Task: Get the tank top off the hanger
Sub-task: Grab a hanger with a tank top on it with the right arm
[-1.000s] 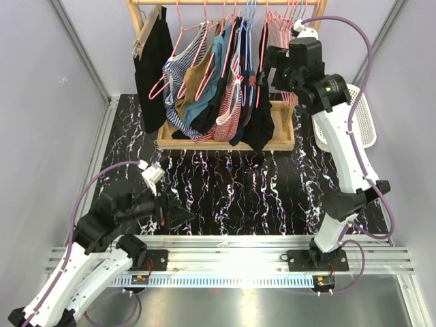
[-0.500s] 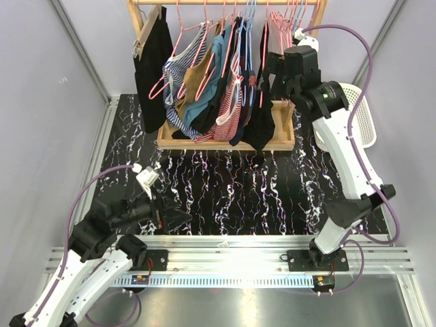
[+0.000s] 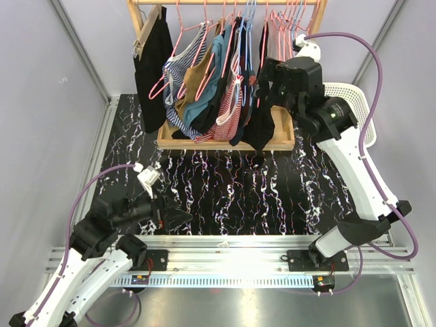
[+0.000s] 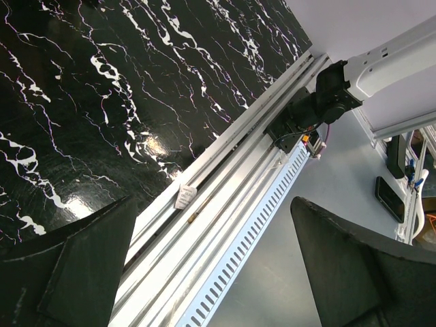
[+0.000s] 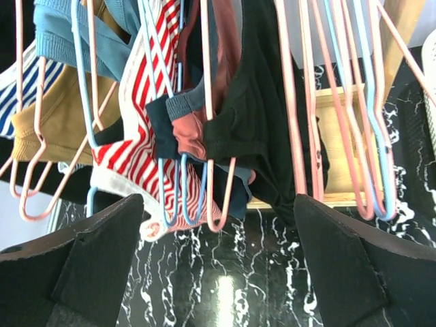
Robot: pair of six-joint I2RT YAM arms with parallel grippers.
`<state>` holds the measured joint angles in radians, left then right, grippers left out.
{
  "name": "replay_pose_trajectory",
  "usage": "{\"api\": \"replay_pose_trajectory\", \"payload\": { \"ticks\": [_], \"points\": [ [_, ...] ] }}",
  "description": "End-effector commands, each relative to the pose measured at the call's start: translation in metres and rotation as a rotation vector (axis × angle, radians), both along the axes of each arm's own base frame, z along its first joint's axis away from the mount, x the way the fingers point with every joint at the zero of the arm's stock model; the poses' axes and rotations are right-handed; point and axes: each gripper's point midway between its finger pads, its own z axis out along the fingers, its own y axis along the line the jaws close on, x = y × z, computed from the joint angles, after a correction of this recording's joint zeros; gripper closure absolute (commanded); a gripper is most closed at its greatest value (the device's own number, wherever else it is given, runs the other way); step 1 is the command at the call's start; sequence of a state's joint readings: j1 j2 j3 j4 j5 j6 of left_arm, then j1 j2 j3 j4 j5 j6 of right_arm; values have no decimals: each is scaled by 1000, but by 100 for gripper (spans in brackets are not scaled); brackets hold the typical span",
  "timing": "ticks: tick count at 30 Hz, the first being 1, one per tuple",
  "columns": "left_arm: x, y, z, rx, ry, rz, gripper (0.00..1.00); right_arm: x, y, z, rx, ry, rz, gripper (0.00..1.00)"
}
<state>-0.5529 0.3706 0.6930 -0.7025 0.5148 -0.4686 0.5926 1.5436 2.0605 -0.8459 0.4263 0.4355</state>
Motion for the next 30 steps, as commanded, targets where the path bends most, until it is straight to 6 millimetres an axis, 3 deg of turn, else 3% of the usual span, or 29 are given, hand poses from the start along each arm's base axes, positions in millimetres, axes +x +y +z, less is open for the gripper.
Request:
{"api": "replay_pose_trajectory", "payload": {
  "ticks": [1, 3, 11, 13, 17, 23, 26, 27, 29, 30],
  "points": [
    [1, -1, 5, -18, -30, 3, 1, 9, -4, 16, 61, -59, -76, 2],
    [0, 1, 6, -21, -32, 7, 1, 11, -8, 13, 50, -67, -97, 2],
    [1, -1, 6, -23, -37, 2, 1, 36, 19, 16, 62, -88, -32, 25],
    [0, 0, 6, -25, -36, 6, 1, 45, 18, 13, 56, -92, -66, 35],
    [-3, 3, 9, -39, -46, 17, 1, 58, 12, 9, 55, -94, -115, 41],
    [-6, 5, 9, -48, -42, 22, 1, 74, 4, 2, 64, -90, -145, 42],
    [-7, 6, 9, -53, -42, 26, 1, 71, 5, 0, 77, -94, -121, 40],
    [-7, 6, 9, -54, -41, 27, 1, 66, 4, 12, 103, -127, -104, 39],
    [-7, 6, 8, -54, -38, 26, 1, 62, 2, 8, 105, -124, -97, 37],
    [-7, 5, 8, -54, -35, 26, 1, 56, 1, 17, 125, -144, -76, 35]
  ]
}}
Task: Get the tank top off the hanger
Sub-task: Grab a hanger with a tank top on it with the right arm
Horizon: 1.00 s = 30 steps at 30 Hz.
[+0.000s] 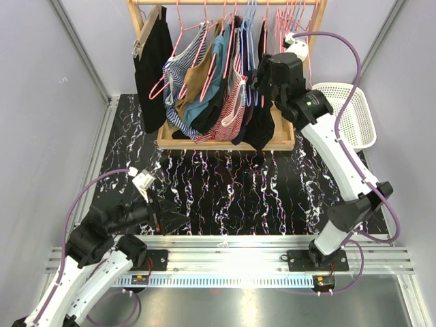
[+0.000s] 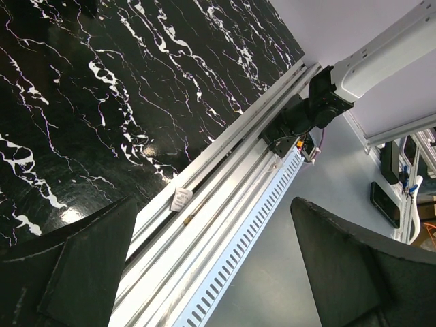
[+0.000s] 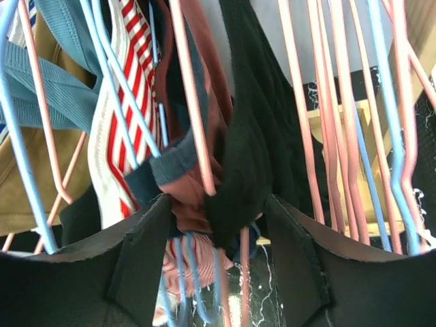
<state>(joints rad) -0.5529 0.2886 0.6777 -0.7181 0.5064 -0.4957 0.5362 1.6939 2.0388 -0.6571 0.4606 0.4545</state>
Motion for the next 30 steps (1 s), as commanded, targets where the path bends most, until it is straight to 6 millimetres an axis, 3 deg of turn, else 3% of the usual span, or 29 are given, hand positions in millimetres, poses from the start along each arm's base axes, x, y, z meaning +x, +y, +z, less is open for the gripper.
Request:
{"api": "replay_pose_trajectory", "payload": {
  "ticks": [1, 5, 10, 14, 19, 22, 28, 30],
  "points": [
    [1, 0, 4, -17, -14, 10, 1, -16, -7, 49, 103, -133, 25, 34],
    [3, -1, 4, -15, -12, 10, 1, -11, -16, 47, 114, -126, 9, 33],
    [4, -2, 3, -12, -7, 10, 1, 9, -18, 40, 158, -97, 30, 32],
    [2, 0, 4, -18, -8, 13, 1, 26, -10, 23, 169, -48, 66, 33],
    [1, 1, 4, -19, -10, 18, 1, 23, -3, 26, 196, -59, 108, 36],
    [2, 0, 4, -19, -10, 18, 1, 18, -6, 33, 190, -82, 107, 40],
    [4, -1, 4, -18, -11, 15, 1, 27, -22, 20, 92, -22, 30, 53],
    [3, -1, 4, -19, -10, 14, 1, 33, -24, -4, 36, 54, 10, 57]
  ]
}}
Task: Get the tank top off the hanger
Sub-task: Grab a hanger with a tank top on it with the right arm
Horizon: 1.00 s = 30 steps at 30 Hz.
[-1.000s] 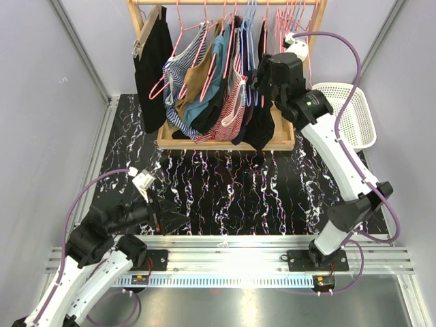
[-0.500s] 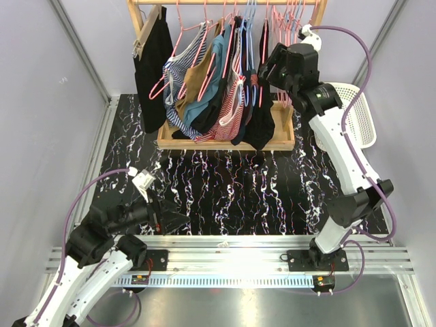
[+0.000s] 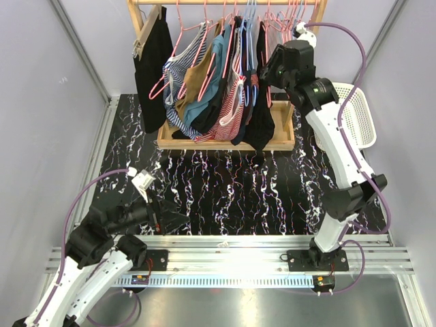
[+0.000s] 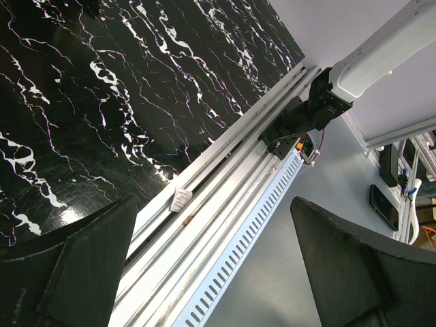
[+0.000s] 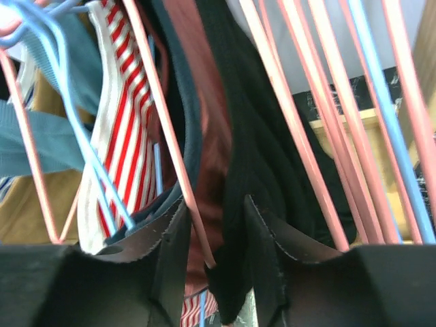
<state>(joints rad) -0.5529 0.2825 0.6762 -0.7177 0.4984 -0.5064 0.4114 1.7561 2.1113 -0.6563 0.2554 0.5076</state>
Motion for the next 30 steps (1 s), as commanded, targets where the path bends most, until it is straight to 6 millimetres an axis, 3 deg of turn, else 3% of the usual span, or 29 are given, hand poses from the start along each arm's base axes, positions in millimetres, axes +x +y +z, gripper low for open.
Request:
{"api": "replay_pose_trajectory", "payload": {
  "ticks": [1, 3, 6, 12, 13, 15, 16, 17, 21, 25, 30],
  "points": [
    [2, -2, 3, -15, -14, 2, 1, 5, -12, -2, -95, 32, -41, 57],
    [2, -1, 3, -14, -14, 7, 1, 8, -14, -23, -151, 92, -38, 57],
    [2, -1, 4, -17, -14, 9, 1, 6, -16, -34, -197, 103, -25, 57],
    [3, -1, 4, -15, -17, 12, 1, -2, -23, -35, -295, 86, 17, 59],
    [4, -1, 4, -15, -19, 11, 1, -5, -23, -33, -307, 77, 27, 61],
    [5, -1, 4, -17, -17, 17, 1, -4, -24, -35, -347, 63, 48, 84],
    [5, -1, 5, -18, -18, 16, 1, -7, -25, -31, -356, 47, 59, 96],
    [5, -1, 4, -18, -15, 16, 1, -6, -24, -30, -359, 38, 68, 100],
    [4, -1, 5, -23, -15, 17, 1, -10, -21, -25, -405, -13, 127, 100],
    [5, -1, 8, -31, -22, 21, 1, -20, -19, -3, -397, -112, 160, 100],
    [5, 2, 28, -68, -94, 39, 1, -29, -7, 25, -449, -242, 273, 100]
  ]
}}
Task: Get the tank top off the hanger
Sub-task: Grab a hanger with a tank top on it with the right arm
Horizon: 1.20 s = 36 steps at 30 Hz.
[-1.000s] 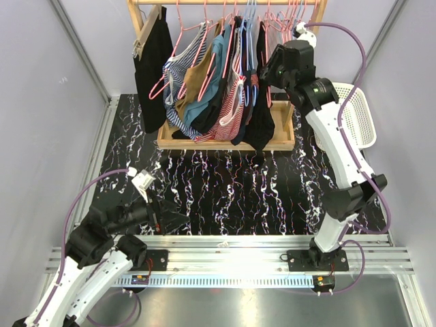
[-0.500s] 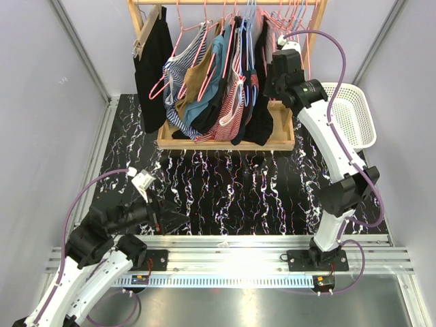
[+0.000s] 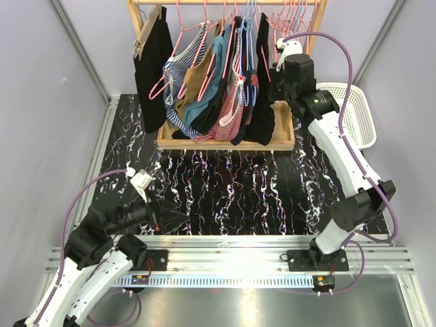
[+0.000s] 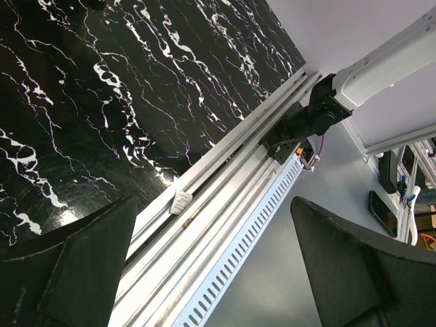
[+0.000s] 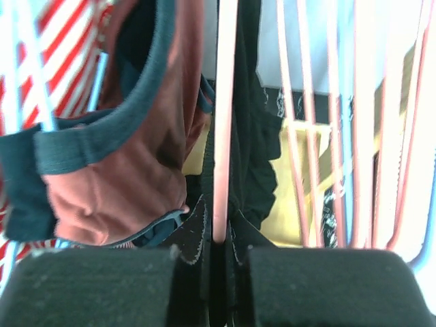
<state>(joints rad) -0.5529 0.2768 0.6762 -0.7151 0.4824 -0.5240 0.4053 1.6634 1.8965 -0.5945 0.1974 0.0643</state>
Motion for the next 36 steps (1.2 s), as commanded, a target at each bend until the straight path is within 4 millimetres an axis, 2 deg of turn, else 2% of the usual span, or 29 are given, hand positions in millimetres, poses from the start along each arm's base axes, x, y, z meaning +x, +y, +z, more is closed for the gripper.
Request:
{"api": "replay_pose_trajectory", "payload": {
  "ticks": [1, 3, 7, 9, 10, 11, 12, 13, 14, 15, 16, 18, 19, 21, 22, 23, 24, 25, 26, 27, 28, 29, 30, 31, 33, 34, 36],
  "points": [
    [1, 1, 31, -72, -112, 13, 1, -17, 7, 75, -11, -233, 131, 100],
    [0, 0, 43, -104, -143, 4, 1, -19, 5, 85, -30, -272, 132, 100],
    [0, -2, 51, -131, -163, -3, 1, -29, -11, 103, -41, -314, 78, 100],
    [0, -5, 51, -128, -154, -14, 1, -36, -17, 100, -29, -303, 53, 100],
    [0, -5, 50, -126, -150, -17, 1, -47, -23, 106, -19, -315, 40, 100],
    [1, -6, 52, -126, -152, -16, 1, -53, -28, 104, -16, -305, 27, 100],
    [2, -6, 53, -127, -156, -18, 1, -59, -31, 92, -6, -271, 12, 100],
    [2, -7, 54, -127, -157, -20, 1, -76, -39, 100, 16, -286, 5, 100],
    [3, -7, 57, -131, -169, -22, 1, -86, -41, 93, 22, -265, 14, 100],
    [4, -8, 57, -127, -165, -24, 1, -94, -41, 74, 22, -219, 24, 100],
    [4, -9, 57, -125, -167, -31, 1, -116, -43, 82, 67, -231, 52, 100],
    [6, -12, 59, -118, -165, -44, 1, -139, -43, 55, 72, -150, 85, 100],
    [7, -13, 58, -116, -160, -47, 1, -159, -46, 60, 95, -161, 112, 100],
    [10, -16, 61, -113, -161, -57, 1, -182, -47, 35, 95, -80, 145, 100],
    [11, -17, 62, -113, -166, -59, 1, -201, -47, 36, 115, -78, 186, 100],
    [13, -18, 68, -119, -180, -63, 1, -213, -49, 21, 121, -25, 189, 100],
    [17, -20, 68, -108, -178, -62, 1, -225, -49, 17, 137, -10, 208, 100],
    [18, -21, 78, -118, -202, -66, 1, -248, -47, 22, 174, -25, 259, 100],
    [17, -25, 84, -124, -214, -92, 1, -262, -43, 11, 206, 19, 295, 100],
    [22, -30, 83, -106, -209, -116, 1, -276, -38, 9, 234, 31, 340, 100],
    [20, -32, 99, -118, -243, -142, 1, -305, -31, 9, 275, 49, 436, 100],
    [15, -36, 104, -119, -253, -191, 1, -319, -29, 7, 297, 73, 473, 100],
    [19, -41, 105, -100, -266, -219, 1, -332, -28, 5, 310, 95, 502, 100],
    [18, -43, 117, -105, -308, -237, 1, -353, -28, -1, 322, 148, 546, 100],
    [13, -53, 121, -92, -336, -315, 1, -376, -26, -3, 342, 198, 605, 100],
    [9, -57, 126, -99, -355, -346, 1, -397, -22, -6, 362, 242, 675, 100],
    [1, -70, 121, -95, -352, -427, 1, -417, -18, -7, 396, 266, 746, 100]
  ]
}}
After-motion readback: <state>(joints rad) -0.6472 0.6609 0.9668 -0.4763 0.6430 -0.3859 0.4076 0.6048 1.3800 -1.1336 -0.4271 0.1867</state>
